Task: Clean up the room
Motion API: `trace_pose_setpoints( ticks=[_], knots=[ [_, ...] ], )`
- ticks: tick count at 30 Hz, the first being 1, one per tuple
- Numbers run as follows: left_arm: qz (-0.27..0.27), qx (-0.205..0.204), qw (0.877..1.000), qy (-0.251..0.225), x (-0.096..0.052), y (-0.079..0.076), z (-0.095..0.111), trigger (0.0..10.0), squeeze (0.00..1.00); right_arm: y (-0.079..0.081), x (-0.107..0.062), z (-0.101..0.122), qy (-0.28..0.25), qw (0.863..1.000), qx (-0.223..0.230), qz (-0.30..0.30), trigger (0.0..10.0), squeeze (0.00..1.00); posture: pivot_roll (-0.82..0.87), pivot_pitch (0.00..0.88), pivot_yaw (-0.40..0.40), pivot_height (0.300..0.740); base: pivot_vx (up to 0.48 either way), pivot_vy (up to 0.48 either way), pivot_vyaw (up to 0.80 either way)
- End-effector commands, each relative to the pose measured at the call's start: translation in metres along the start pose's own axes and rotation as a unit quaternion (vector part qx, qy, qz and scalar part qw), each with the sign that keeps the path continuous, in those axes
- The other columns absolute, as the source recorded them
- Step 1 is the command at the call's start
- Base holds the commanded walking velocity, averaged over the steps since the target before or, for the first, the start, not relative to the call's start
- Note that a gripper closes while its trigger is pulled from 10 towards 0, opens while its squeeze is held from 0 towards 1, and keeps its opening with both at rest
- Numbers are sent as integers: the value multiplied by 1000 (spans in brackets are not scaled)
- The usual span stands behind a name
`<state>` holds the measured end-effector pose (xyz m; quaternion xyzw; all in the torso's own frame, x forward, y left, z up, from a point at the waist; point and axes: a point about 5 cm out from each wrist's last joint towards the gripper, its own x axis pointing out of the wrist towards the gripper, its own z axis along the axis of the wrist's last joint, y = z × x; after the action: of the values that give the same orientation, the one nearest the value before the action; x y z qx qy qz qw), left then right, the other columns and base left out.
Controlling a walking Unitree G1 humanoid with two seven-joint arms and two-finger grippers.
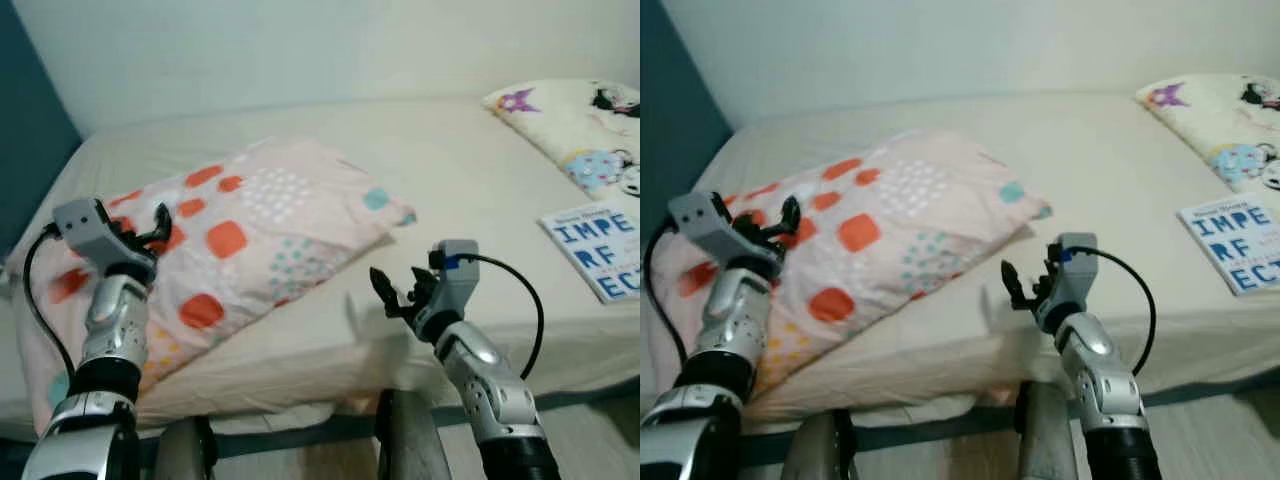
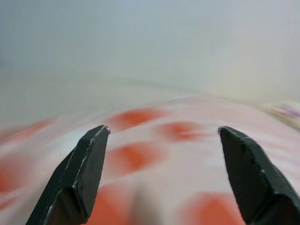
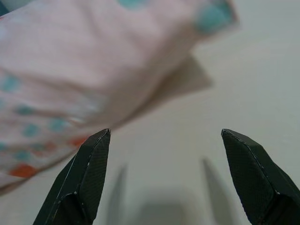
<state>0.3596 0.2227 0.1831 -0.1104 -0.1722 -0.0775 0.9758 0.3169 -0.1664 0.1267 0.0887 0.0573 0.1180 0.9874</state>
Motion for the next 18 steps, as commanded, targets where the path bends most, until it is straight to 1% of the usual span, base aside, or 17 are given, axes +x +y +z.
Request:
trace_pose_setpoints(
  ticks=[1, 2, 3, 4, 5, 6, 7, 8, 9, 10, 11, 12, 14, 15, 16, 17, 18],
  knots=[
    [-76, 66, 995, 14, -3, -3, 9, 10000, 1000, 0, 0, -3, 1, 1000, 0, -4, 10000, 0, -38, 113, -1, 486, 0, 0, 0],
    [-92, 95, 991, 14, -4, -3, 14, 10000, 1000, 0, 1, -3, 1, 1000, 0, -4, 10000, 0, -38, 113, -2, 486, 0, 0, 0],
    [-101, 111, 989, 14, -4, -2, 17, 10000, 1000, 0, 1, -3, 1, 1000, 0, -4, 10000, 0, -36, 112, -3, 486, 0, 0, 0],
    [-101, 111, 989, 14, -4, -2, 17, 10000, 1000, 0, 1, -3, 1, 1000, 0, -4, 10000, 0, -36, 112, -3, 486, 0, 0, 0],
    [-118, 128, 985, 7, -5, -3, 23, 10000, 1000, -1, 1, -3, 1, 1000, 0, -4, 10000, 0, -36, 112, -3, 486, 0, 0, 0],
    [-131, 134, 982, 2, -5, -4, 27, 10000, 1000, -1, 1, -3, 1, 1000, 0, -5, 10000, 0, -36, 112, -3, 486, 0, 0, 0],
    [-131, 134, 982, 2, -5, -4, 27, 10000, 1000, -1, 1, -3, 1, 1000, 0, -5, 10000, 0, -36, 112, -3, 486, 0, 0, 0],
    [-169, 159, 973, -1, -7, -11, 31, 10000, 1000, -1, 1, -3, 1, 1000, 0, -5, 10000, 0, -35, 112, -4, 486, 0, 0, 0],
    [-169, 159, 973, -1, -7, -11, 31, 10000, 1000, -1, 1, -3, 1, 1000, 0, -5, 10000, 0, -35, 112, -4, 486, 0, 0, 0],
    [-224, 195, 955, 6, -12, -22, 31, 10000, 1000, -1, 1, -2, 1, 1000, 0, -6, 10000, 0, -32, 112, -4, 486, 0, 0, 0],
    [-224, 195, 955, 6, -12, -22, 31, 10000, 1000, -1, 1, -2, 1, 1000, 0, -6, 10000, 0, -32, 112, -4, 486, 0, 0, 0],
    [-341, 286, 894, 45, -28, -50, 14, 10000, 1000, -2, 1, -2, 0, 1000, 0, -7, 10000, 0, -30, 112, -3, 486, 0, 0, 0],
    [-341, 286, 894, 45, -28, -50, 14, 10000, 1000, -2, 1, -2, 0, 1000, 0, -7, 10000, 0, -30, 112, -3, 486, 0, 0, 0],
    [-366, 303, 878, 55, -33, -55, 10, 10000, 1000, -2, 1, -2, 0, 1000, 0, -7, 10000, 0, -30, 112, -3, 486, 0, 0, 0],
    [-393, 345, 850, 65, -41, -66, -6, 10000, 1000, -3, 2, -2, -1, 1000, 0, -7, 10000, 0, -26, 112, -2, 486, 0, 0, 0],
    [-411, 371, 829, 72, -49, -76, -22, 10000, 0, -4, 2, -1, -3, 1000, 1, -9, 10000, 0, -31, 110, 2, 486, 0, 0, 0],
    [-428, 391, 811, 77, -57, -85, -36, 10000, 0, -5, 1, 0, -4, 1000, 1, -11, 10000, 0, -33, 111, 2, 486, 0, 0, 0]
  ],
)
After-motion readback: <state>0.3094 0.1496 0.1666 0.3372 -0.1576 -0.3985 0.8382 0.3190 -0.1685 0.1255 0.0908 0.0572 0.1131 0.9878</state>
